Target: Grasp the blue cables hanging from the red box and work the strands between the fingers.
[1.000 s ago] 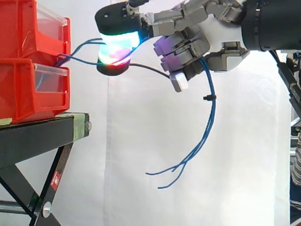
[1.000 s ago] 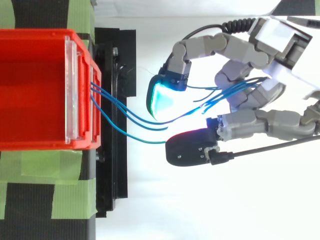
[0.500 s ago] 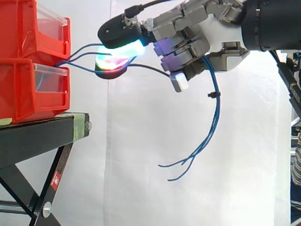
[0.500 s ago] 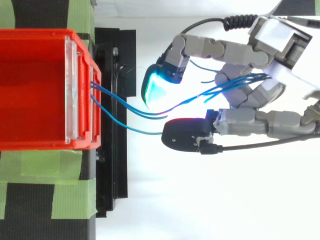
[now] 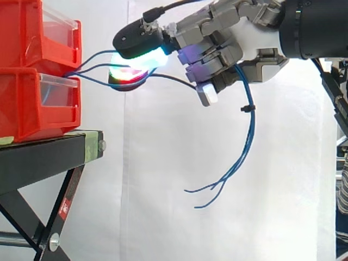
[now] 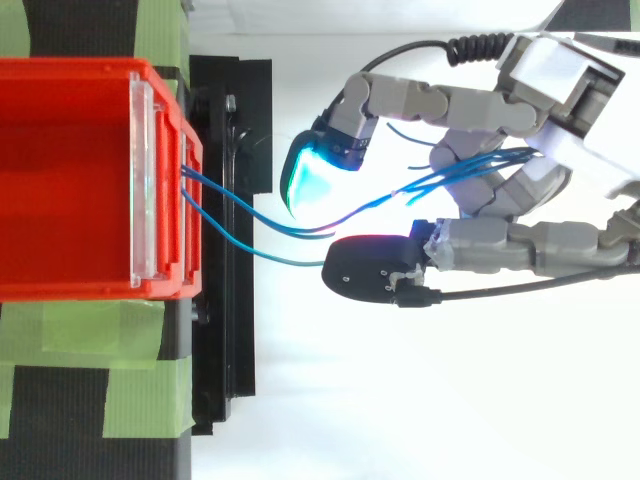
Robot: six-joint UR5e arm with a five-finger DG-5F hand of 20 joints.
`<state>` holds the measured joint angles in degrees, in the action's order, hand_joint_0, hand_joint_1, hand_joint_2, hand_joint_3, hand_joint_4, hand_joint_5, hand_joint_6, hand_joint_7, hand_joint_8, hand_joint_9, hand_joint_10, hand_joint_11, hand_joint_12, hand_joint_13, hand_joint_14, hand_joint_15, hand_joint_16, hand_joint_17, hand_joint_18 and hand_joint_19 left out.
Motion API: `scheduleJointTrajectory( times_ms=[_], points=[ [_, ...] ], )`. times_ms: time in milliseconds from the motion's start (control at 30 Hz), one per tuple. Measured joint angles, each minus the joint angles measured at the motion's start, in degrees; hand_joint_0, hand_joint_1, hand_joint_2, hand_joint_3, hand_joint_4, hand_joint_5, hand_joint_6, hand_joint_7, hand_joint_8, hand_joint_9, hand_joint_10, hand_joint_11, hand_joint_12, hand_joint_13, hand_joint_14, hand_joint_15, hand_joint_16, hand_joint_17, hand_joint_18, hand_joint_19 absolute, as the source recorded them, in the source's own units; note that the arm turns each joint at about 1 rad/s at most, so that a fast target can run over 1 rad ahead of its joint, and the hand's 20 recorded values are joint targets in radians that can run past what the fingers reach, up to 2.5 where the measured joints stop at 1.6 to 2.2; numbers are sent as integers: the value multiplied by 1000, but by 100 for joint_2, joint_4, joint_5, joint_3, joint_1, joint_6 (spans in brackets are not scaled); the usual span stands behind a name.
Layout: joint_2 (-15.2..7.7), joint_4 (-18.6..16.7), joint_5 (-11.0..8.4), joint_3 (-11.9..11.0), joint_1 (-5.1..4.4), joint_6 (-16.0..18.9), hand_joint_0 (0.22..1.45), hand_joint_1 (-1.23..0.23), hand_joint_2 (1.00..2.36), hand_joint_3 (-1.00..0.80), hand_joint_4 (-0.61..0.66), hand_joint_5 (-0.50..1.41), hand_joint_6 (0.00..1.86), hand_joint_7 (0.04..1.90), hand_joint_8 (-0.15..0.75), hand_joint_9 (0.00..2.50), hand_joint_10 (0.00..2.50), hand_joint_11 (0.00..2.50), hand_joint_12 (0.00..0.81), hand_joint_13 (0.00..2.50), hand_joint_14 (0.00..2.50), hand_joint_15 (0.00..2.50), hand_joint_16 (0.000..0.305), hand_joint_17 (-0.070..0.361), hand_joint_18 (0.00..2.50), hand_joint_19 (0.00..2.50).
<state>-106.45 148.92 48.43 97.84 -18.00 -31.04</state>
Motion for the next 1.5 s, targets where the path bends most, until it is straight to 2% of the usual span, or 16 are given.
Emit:
scheduleJointTrajectory(
  times_ms=[167,400,533,700,1267,1367,1500],
  points=[
    [1,13,42,1,0,234,1262,-715,1003,163,97,727,14,1401,532,1780,2500,2500,684,1959,2500,1706,243,182,2500,603],
    [0,47,318,2,-1,979,1263,-715,1004,165,113,735,14,1402,532,1780,2500,2500,684,1959,2500,1706,243,182,2500,603],
    [0,39,476,4,-1,1228,1271,-714,1004,164,107,736,15,1410,532,1780,2500,2500,684,1959,2500,1706,243,182,2500,603],
    [0,33,580,1,1,1441,1277,-714,1005,162,112,736,14,1411,532,1780,2500,2500,684,1959,2500,1706,243,182,2500,603],
    [1,24,622,-1,50,1598,1239,-722,1008,107,136,670,9,1457,532,1780,2500,2500,684,1959,2500,1706,243,182,2500,603],
    [1,31,710,0,62,1615,1239,-723,1008,77,132,650,8,1466,532,1780,2500,2500,684,1959,2500,1706,243,182,2500,603],
    [1,89,947,0,105,1567,1252,-723,1010,58,127,648,8,1464,532,1780,2500,2500,684,1959,2500,1706,243,182,2500,603]
  ],
)
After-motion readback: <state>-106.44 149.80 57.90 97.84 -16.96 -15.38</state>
